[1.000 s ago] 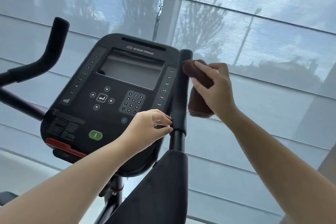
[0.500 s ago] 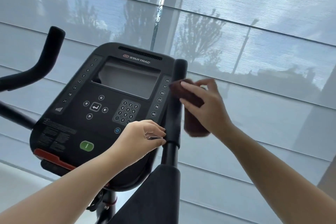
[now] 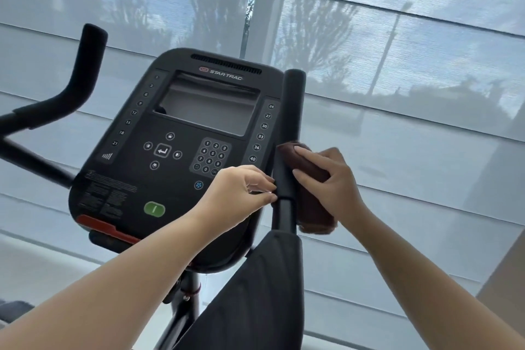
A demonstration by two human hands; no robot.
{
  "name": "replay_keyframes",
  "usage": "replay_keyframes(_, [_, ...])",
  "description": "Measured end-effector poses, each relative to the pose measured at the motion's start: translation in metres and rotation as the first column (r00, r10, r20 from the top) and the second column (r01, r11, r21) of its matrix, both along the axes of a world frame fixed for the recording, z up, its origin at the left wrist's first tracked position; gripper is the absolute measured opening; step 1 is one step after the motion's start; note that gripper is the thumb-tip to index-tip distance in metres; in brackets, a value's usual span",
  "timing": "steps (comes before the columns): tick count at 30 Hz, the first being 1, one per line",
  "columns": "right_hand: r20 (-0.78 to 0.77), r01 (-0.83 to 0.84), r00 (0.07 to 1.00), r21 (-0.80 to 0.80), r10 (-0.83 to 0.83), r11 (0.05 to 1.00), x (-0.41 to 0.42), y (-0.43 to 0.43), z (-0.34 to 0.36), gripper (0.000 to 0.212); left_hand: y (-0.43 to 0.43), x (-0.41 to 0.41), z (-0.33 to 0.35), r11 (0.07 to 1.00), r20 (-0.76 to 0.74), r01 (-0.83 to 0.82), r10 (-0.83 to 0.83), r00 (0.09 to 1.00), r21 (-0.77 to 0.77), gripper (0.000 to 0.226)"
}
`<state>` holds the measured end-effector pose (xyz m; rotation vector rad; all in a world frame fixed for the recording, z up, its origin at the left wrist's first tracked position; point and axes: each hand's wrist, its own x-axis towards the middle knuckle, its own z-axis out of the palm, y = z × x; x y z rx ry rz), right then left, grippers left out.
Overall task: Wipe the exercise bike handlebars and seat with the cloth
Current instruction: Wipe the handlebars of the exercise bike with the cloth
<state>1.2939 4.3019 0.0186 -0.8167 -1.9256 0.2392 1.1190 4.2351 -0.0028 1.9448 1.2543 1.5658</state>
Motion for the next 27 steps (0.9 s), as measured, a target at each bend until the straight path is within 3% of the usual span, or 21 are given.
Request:
replay_keyframes(5, [-0.072,-0.084,0.995,-0.283,0.066,0.955,0.010,-0.039,-0.002,0.037,-0.002,-0.002,0.003,0.999,-0.014,0.026,-0.026,1.000,-0.021,0.015])
replay_keyframes(11, [-0.045,-0.147,0.989,-0.399,0.141,0.905,0.023,-0.092,-0.014,0.034,-0.009,-0.006,0.012,0.999,-0.229,-0.036,0.026,0.973,-0.039,0.016])
replay_keyframes(14, [-0.020,-0.131,0.991,-0.405,0.134,0.905,0.026,-0.111,-0.017,0.034,-0.018,-0.011,0.025,0.992,-0.492,-0.124,0.092,0.866,-0.033,0.024])
replay_keyframes(16, [-0.021,-0.099,0.995,-0.377,0.099,0.921,0.024,-0.121,-0.018,0.035,-0.030,-0.015,0.038,0.984,-0.589,-0.175,0.130,0.797,-0.020,0.028])
replay_keyframes(20, [0.038,0.014,0.999,-0.256,-0.005,0.966,0.016,-0.137,-0.022,0.038,-0.073,-0.021,0.048,0.981,-0.666,-0.188,0.173,0.726,0.050,0.034])
replay_keyframes(27, [0.053,0.175,0.984,-0.143,-0.169,0.974,0.002,-0.164,-0.036,0.041,-0.168,-0.023,0.004,0.968,-0.666,-0.119,0.238,0.707,0.220,0.043])
